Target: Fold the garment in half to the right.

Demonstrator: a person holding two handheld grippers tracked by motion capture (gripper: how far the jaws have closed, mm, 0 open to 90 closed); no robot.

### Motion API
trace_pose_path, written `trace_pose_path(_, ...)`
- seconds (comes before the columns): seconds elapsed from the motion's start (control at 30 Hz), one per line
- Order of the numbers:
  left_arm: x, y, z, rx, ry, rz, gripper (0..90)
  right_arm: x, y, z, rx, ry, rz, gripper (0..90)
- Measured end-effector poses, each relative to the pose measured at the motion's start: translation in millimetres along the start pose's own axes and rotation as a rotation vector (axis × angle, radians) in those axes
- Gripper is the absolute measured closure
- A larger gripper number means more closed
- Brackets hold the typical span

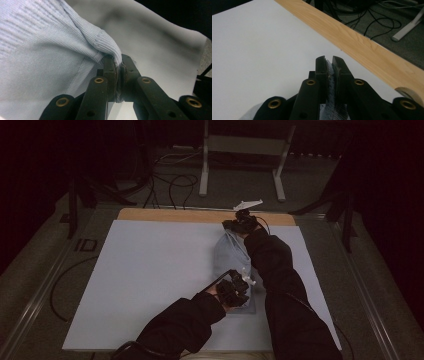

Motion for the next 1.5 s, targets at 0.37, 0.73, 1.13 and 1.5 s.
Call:
trace_pose_path(0.37,20.5,-5.8,-2.4,-0.035,-0.014,-0.027,85.5,13.8,-33.8,8.6,0.086,0.033,-0.049,73.1)
trace_pose_path(0.73,33.3,-9.1,-0.7,-0.041,-0.016,-0.043,85.5,-1.9,-32.6,18.8,0.123,0.006,-0.047,48.0)
trace_pose_path(1.13,31.2,-7.2,-0.5,-0.051,0.005,-0.030,85.3,9.5,-30.1,6.9,-0.015,0.003,-0.139,84.2)
trace_pose_path(1.5,37.4,-6.2,2.2,-0.061,0.011,-0.022,84.2,28.3,-56.5,19.3,0.049,-0.030,-0.149,79.9)
Point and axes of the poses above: each handheld gripper's, and its own axes: x roughly forward along the jaws, y roughly out of its top, z roughly to its right, the point moved 10 cm from there along x, roughly forward along the jaws, and after that the axes turned 4 degrees about -x, right-handed, at the moved point
